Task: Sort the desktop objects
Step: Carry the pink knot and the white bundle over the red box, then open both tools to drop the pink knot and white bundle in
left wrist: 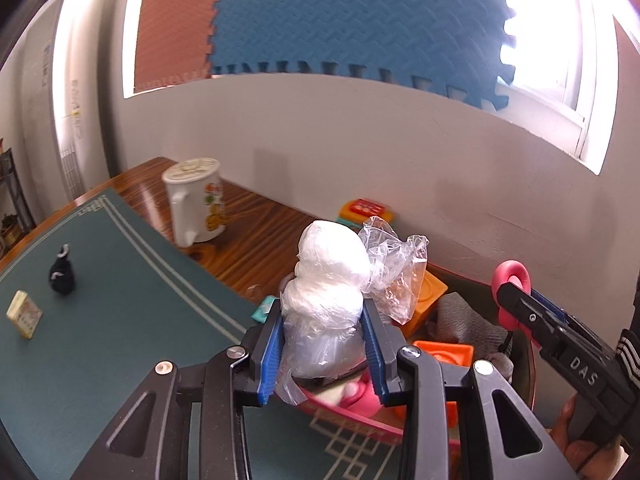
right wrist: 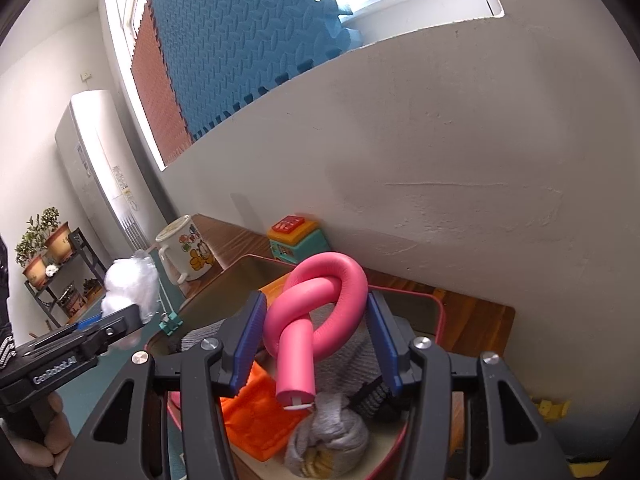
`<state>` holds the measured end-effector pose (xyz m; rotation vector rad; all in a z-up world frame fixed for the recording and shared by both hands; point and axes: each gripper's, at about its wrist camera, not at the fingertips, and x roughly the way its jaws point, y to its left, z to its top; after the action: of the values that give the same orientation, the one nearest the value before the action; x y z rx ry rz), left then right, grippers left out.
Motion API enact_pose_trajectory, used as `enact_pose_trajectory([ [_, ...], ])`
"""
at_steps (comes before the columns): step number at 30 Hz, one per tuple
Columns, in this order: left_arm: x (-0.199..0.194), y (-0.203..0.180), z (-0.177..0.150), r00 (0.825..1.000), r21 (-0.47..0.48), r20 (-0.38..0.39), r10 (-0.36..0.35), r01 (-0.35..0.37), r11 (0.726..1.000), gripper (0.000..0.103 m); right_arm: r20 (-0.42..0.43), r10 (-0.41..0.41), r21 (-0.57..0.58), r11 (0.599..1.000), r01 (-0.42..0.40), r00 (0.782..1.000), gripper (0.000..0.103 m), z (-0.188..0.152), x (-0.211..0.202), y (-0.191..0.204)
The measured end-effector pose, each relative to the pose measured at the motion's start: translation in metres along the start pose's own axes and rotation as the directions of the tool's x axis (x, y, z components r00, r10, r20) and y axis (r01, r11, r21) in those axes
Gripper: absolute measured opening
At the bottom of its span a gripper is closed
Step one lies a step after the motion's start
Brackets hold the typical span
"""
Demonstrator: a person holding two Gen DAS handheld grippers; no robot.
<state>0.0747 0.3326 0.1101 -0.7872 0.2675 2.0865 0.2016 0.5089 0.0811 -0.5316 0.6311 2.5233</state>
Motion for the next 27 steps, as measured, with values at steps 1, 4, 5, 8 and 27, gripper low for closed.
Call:
enact_pose_trajectory([
  [1, 0.004, -0.003, 0.001, 1.0, 0.005, -0.004, -0.003, 0.003, 1.0, 0.038, -0.003, -0.001, 0.001, 1.0, 0.001, 1.0, 0.055, 0.0, 0.001, -0.001],
  [4, 0.014, -0.01, 0.003, 1.0, 0.018, -0.016, -0.009, 0.01, 1.0, 0.038, -0.013, -0.003, 0.001, 1.0, 0.003, 1.0, 0.056, -0.001, 0.003, -0.004],
  [5, 0.017, -0.012, 0.003, 1.0, 0.023, -0.016, -0.006, 0.007, 1.0, 0.039, -0.018, -0.006, 0.002, 1.0, 0.006, 1.0, 0.057, -0.001, 0.005, -0.004],
  [8, 0.022, -0.015, 0.003, 1.0, 0.027, -0.016, 0.009, -0.008, 1.0, 0.067, -0.025, -0.009, 0.018, 1.0, 0.01, 1.0, 0.076, -0.001, 0.008, -0.006],
  [27, -0.001, 0.047, -0.007, 0.999, -0.094, 0.014, 0.052, -0.051, 0.994, 0.086, -0.001, 0.036, -0.049, 0.998, -0.036, 0.999, 0.083, 0.002, 0.004, 0.047],
])
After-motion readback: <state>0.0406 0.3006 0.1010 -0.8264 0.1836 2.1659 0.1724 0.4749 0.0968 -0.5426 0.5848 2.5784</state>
